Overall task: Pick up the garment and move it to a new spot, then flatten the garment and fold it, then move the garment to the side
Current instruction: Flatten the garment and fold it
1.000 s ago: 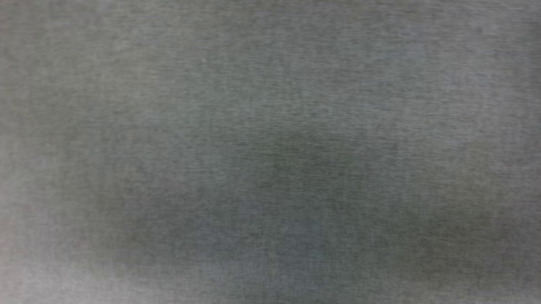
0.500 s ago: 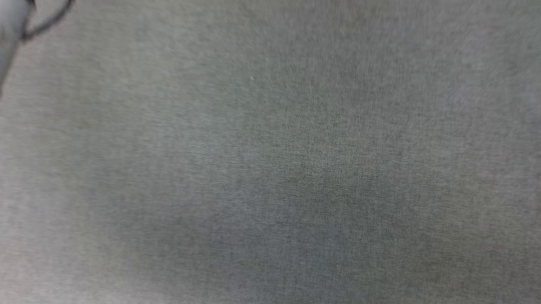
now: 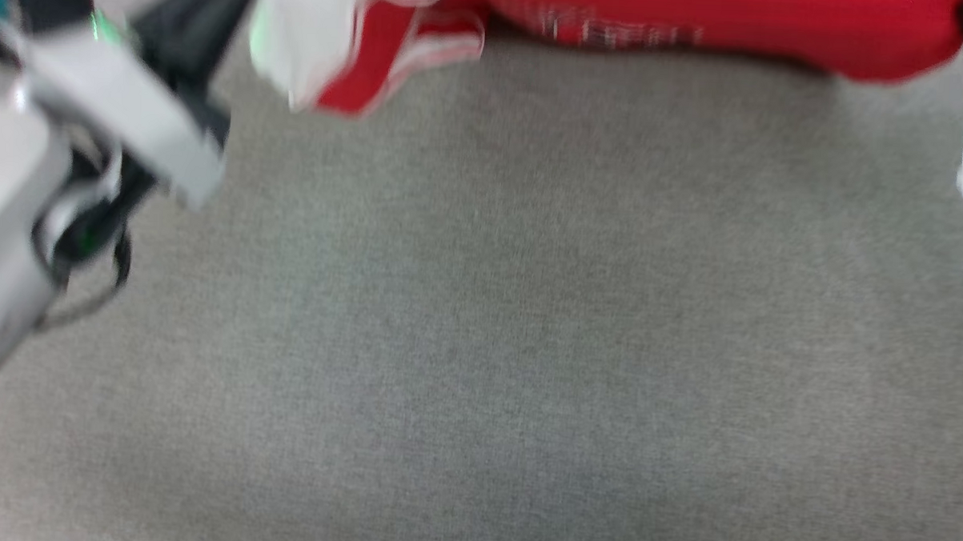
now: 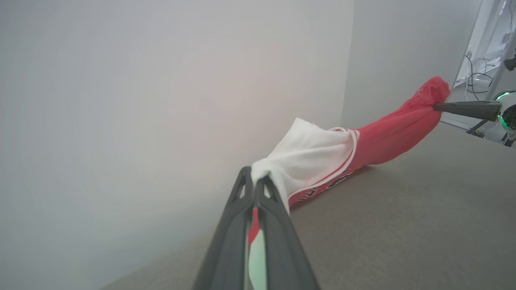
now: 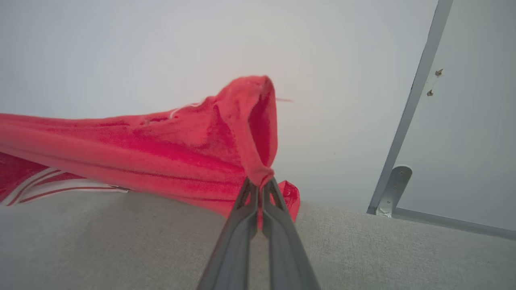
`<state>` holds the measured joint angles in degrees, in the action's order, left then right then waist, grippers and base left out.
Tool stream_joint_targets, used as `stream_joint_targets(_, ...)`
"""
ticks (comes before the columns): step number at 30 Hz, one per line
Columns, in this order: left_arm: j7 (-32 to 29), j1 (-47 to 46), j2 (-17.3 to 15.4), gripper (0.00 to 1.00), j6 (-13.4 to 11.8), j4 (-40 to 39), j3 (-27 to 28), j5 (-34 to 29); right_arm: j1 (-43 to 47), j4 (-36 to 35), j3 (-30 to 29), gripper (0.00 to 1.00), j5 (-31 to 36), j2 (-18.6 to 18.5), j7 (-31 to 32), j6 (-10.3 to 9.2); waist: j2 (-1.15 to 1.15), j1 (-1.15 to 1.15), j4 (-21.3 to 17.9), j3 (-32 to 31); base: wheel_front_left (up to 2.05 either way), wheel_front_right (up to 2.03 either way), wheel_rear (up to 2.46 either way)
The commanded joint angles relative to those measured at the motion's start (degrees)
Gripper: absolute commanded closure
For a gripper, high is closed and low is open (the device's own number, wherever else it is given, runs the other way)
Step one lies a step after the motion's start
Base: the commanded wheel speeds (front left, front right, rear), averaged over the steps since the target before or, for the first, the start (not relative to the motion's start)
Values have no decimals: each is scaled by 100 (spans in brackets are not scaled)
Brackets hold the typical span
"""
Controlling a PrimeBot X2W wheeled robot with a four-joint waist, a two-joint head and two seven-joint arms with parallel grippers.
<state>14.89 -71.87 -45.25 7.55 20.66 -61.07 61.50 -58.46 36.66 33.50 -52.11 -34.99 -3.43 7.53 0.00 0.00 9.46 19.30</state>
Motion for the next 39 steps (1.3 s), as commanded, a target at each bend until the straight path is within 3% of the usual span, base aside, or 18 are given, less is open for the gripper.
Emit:
stream_joint_targets(1, 33, 413, -264, 100, -13, -317, 55, 22, 401, -190, -58, 100, -115, -194, -18, -8, 0, 0, -114, -484, 0, 0, 0)
stream_joint_targets(7, 36, 1949, -793, 100, -301, -1675, 338, 1, 1609, -835, -181, 100, -226, -579, -15, -8, 0, 0, -144, -683, 0, 0, 0)
stream_joint_targets(15, 37, 3863, -1003, 100, -895, -2907, 807, -256, 3166, -1520, -532, 100, -162, -811, -79, -8, 0, 0, -131, -762, 0, 0, 0)
stream_joint_targets(27, 35, 6159, -845, 100, -1512, -3625, 1354, -370, 5554, -2581, -1669, 100, 304, -606, 201, -9, 0, 0, -222, -733, 0, 0, 0)
stream_joint_targets(39, -95, 7037, -631, 100, -1883, -3880, 1383, 157, 6736, -3362, -2558, 100, 554, -182, 993, -9, 0, 0, -346, -489, 0, 0, 0)
